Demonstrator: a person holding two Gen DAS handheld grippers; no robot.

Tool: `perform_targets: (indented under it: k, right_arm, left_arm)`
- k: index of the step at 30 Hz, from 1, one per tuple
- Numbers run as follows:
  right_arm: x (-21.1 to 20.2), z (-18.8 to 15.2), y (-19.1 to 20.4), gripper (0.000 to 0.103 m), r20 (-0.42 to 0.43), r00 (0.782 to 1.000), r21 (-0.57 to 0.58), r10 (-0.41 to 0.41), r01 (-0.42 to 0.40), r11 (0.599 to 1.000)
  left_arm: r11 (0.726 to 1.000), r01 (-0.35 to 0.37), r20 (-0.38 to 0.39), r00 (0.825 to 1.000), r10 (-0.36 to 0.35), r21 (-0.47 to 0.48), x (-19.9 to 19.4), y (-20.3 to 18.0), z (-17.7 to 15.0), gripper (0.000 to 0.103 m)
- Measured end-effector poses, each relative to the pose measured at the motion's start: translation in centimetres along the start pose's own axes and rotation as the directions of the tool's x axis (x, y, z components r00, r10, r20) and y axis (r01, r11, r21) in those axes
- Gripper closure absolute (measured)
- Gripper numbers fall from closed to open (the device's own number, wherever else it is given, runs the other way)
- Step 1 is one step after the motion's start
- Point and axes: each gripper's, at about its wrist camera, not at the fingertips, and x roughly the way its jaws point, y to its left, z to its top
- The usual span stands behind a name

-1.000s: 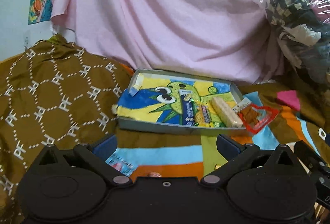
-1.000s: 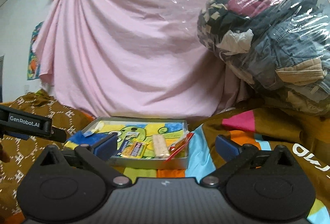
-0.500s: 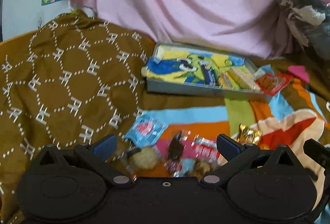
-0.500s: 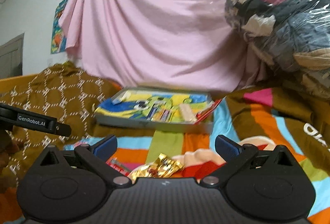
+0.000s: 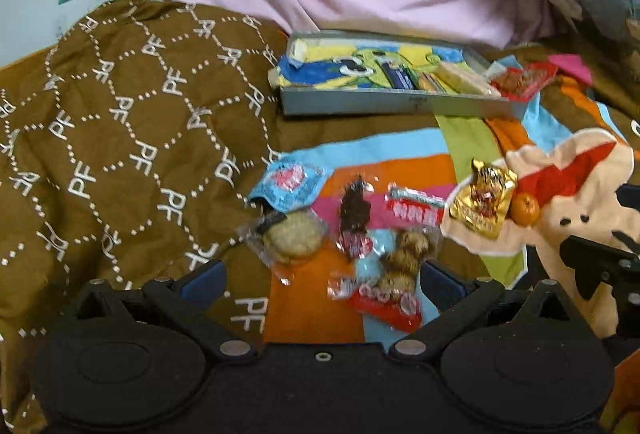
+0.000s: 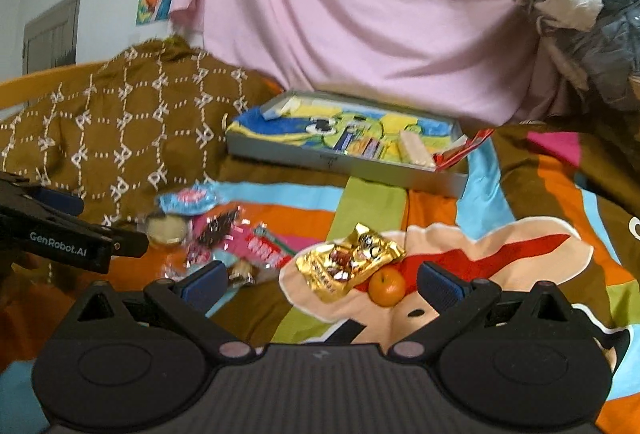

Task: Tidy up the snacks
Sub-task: 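Move the left tool toward the quail-egg packet while the right approaches the tangerine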

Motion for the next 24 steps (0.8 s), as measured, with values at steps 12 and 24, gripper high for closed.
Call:
perform_targets:
  k: [12, 24]
  right_arm:
    - [2.2, -0.2, -1.6, 0.0, -0.177, 0.984, 0.002, -0.021, 0.022, 1.0]
    - [4.2, 0.8, -3.5, 0.0, -0.183, 0.983, -0.162, 0.014, -0.044, 0.986]
  left_arm:
    - [0.997, 0.03, -0.058, 0.998, -0.025, 0.075, 1.6, -1.7, -0.4, 0.001]
    - [0.971, 0.067, -0.052, 0.997, -0.056, 0.228, 3.9, -4.3, 0.1, 0.001]
